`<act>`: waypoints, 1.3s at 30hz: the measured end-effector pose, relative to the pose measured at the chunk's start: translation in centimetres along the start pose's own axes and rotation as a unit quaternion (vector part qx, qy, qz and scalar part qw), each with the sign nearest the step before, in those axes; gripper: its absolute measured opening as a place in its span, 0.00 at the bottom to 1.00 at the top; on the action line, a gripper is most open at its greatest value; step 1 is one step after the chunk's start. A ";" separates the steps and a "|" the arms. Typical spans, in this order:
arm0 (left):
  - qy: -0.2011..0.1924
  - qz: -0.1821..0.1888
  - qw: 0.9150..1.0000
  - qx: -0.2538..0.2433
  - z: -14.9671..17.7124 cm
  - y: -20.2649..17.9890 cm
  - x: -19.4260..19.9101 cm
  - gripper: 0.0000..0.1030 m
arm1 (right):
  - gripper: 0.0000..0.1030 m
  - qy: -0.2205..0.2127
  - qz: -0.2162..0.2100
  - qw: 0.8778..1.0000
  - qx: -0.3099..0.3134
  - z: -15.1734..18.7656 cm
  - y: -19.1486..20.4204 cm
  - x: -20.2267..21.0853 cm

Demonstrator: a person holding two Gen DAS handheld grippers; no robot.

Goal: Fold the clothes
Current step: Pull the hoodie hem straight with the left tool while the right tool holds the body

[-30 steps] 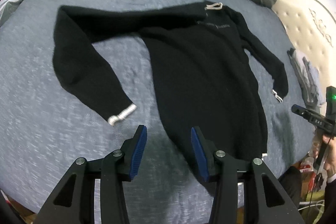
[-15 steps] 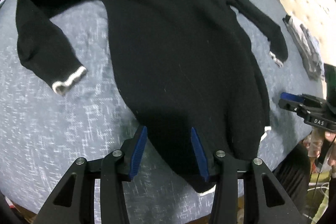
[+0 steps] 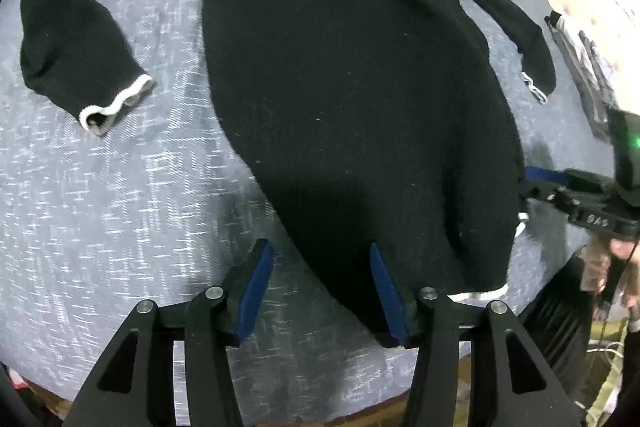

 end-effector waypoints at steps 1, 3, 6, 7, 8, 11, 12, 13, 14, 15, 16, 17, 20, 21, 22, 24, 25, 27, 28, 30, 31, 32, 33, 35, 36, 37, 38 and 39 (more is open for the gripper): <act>-0.001 0.001 1.000 0.000 0.0 -0.1 0.0 0.53 | 0.39 0.000 -0.001 1.000 -0.001 0.1 0.0 -0.2; -0.004 0.001 1.000 -0.003 0.2 -0.4 -0.1 0.52 | 0.39 -0.003 0.001 1.000 -0.002 0.2 0.1 -0.3; -0.004 0.000 1.000 -0.006 0.4 -0.5 -0.3 0.52 | 0.39 -0.005 0.004 1.000 0.002 0.2 0.4 -0.4; -0.003 0.001 1.000 -0.005 0.5 -0.4 -0.3 0.51 | 0.39 -0.006 0.007 1.000 0.002 0.2 0.5 -0.5; -0.003 0.001 1.000 -0.005 0.5 -0.3 -0.3 0.49 | 0.39 -0.006 0.009 1.000 0.003 0.1 0.5 -0.5; -0.001 0.005 1.000 -0.008 0.6 -0.4 -0.2 0.39 | 0.39 -0.011 0.013 1.000 0.007 -0.1 1.0 -0.1; -0.002 0.006 1.000 -0.011 0.6 -0.5 -0.2 0.37 | 0.39 -0.012 0.014 1.000 0.009 -0.1 1.1 0.1; -0.002 0.006 1.000 -0.016 0.6 -0.7 -0.1 0.33 | 0.39 -0.013 0.013 1.000 0.011 -0.2 1.3 0.2; -0.002 0.006 1.000 -0.021 0.6 -0.8 -0.1 0.31 | 0.39 -0.013 0.012 1.000 0.013 -0.2 1.5 0.3; -0.003 0.005 1.000 -0.025 0.6 -0.9 0.0 0.30 | 0.39 -0.011 0.009 1.000 0.016 -0.2 1.7 0.2; -0.003 0.004 1.000 -0.029 0.5 -1.1 0.0 0.28 | 0.39 -0.009 0.010 1.000 0.019 -0.1 1.9 0.0; -0.005 0.004 0.999 -0.031 0.5 -1.2 0.1 0.26 | 0.39 -0.006 0.011 1.000 0.022 -0.1 2.1 -0.2; -0.009 0.001 0.999 -0.040 0.3 -1.3 0.5 0.20 | 0.36 0.000 0.021 0.999 0.029 0.2 2.3 -0.9; -0.010 0.000 0.999 -0.043 0.3 -1.3 0.7 0.20 | 0.32 -0.001 0.025 0.999 0.029 0.2 2.3 -1.0; -0.011 -0.002 0.999 -0.046 0.3 -1.3 0.8 0.17 | 0.26 -0.003 0.027 0.999 0.027 0.1 2.1 -1.1; -0.014 -0.004 0.999 -0.050 0.2 -1.3 1.1 0.14 | 0.17 -0.008 0.029 0.999 0.020 0.0 1.8 -1.0; -0.016 -0.004 0.999 -0.051 0.2 -1.3 1.2 0.13 | 0.13 -0.009 0.029 0.999 0.020 0.0 1.7 -0.9; -0.019 -0.002 0.999 -0.049 -0.1 -1.2 1.6 0.11 | 0.08 -0.014 0.029 0.999 0.028 -0.1 1.7 -0.7; -0.021 -0.002 0.999 -0.050 -0.2 -1.1 1.9 0.10 | 0.04 -0.017 0.031 0.999 0.031 -0.2 1.7 -0.4; -0.028 -0.003 0.998 -0.052 -0.6 -0.8 2.8 0.10 | 0.04 -0.027 0.033 0.998 0.036 -0.5 1.5 0.6; -0.033 -0.004 0.998 -0.053 -0.8 -0.7 3.4 0.09 | 0.04 -0.032 0.033 0.998 0.038 -0.8 1.4 1.2; -0.036 -0.005 0.998 -0.055 -1.0 -0.6 4.0 0.09 | 0.03 -0.038 0.034 0.998 0.040 -1.0 1.2 1.9; -0.040 -0.007 0.998 -0.056 -1.2 -0.5 4.5 0.09 | 0.03 -0.043 0.034 0.998 0.042 -1.3 1.0 2.5; -0.047 -0.010 0.997 -0.059 -1.6 0.1 5.9 0.09 | 0.03 -0.056 0.034 0.997 0.043 -1.7 0.6 4.0; -0.051 -0.011 0.997 -0.059 -1.6 0.7 6.6 0.09 | 0.03 -0.063 0.035 0.996 0.044 -2.0 0.3 4.9; -0.056 -0.012 0.997 -0.059 -1.7 1.2 7.4 0.08 | 0.03 -0.069 0.035 0.996 0.044 -2.2 0.0 5.7; -0.060 -0.013 0.996 -0.059 -1.7 1.7 8.1 0.08 | 0.03 -0.074 0.035 0.996 0.045 -2.5 -0.5 6.6; -0.064 -0.013 0.996 -0.057 -1.9 1.9 8.6 0.08 | 0.03 -0.079 0.036 0.995 0.045 -2.8 -1.0 7.4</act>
Point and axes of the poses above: each gripper's, at about its wrist camera, not at the fingertips, and x roughly against the way its jaws point, y to its left, z to its underside, the point moved 8 cm from there along -x, roughly the way its jaws point, and after that the axes turned 10 degrees about -y, right-handed, at the moved point
